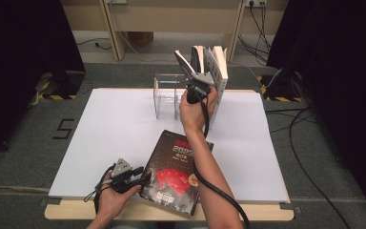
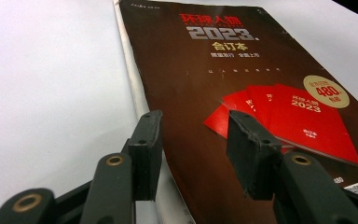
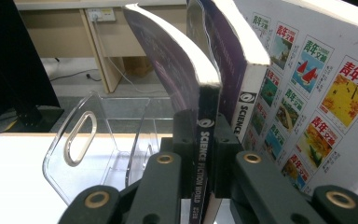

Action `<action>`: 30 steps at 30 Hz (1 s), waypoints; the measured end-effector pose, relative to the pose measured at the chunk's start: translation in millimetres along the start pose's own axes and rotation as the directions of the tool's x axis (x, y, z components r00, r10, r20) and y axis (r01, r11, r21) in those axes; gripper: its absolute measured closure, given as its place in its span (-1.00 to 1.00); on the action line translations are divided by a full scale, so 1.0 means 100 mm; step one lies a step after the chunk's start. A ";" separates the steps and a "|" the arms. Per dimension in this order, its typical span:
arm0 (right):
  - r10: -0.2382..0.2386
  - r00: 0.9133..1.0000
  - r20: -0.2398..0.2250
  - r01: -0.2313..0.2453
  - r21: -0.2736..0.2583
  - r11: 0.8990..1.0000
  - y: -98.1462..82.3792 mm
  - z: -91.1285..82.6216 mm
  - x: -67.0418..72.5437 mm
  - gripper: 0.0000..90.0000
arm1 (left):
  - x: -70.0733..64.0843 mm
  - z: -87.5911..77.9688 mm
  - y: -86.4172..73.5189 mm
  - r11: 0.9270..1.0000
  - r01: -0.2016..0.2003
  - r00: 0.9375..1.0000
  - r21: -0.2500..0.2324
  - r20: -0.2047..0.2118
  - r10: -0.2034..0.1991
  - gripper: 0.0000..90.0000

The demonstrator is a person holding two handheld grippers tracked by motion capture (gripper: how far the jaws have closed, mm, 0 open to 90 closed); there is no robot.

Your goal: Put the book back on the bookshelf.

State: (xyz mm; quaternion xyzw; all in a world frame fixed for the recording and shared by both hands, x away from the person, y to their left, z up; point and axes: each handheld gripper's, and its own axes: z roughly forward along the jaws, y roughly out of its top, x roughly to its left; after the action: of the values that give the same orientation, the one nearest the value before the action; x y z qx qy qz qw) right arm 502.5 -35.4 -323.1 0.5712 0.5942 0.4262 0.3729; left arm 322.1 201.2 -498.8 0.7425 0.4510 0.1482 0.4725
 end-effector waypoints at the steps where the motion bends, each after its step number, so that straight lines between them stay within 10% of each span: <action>1: 0.003 1.000 0.001 -0.003 -0.004 1.000 -0.01 0.00 0.00 0.87 | 0.00 0.00 0.00 1.000 0.000 1.000 -0.001 0.000 0.000 0.22; 23: -0.031 0.999 -0.033 0.029 -0.059 0.998 0.21 -0.27 -0.13 0.82 | -0.01 0.00 0.00 1.000 -0.009 1.000 -0.004 0.003 0.009 0.22; 30: -0.045 0.996 -0.071 0.046 0.013 0.999 0.37 -0.22 -0.17 0.82 | -0.01 0.01 0.00 1.000 -0.008 1.000 -0.005 0.003 0.008 0.22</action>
State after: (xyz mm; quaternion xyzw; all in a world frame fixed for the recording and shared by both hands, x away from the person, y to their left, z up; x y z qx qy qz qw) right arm 496.8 -55.1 -281.5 0.5448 0.6228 0.4333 0.3572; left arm 322.2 199.7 -498.9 0.7434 0.4470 0.1502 0.4744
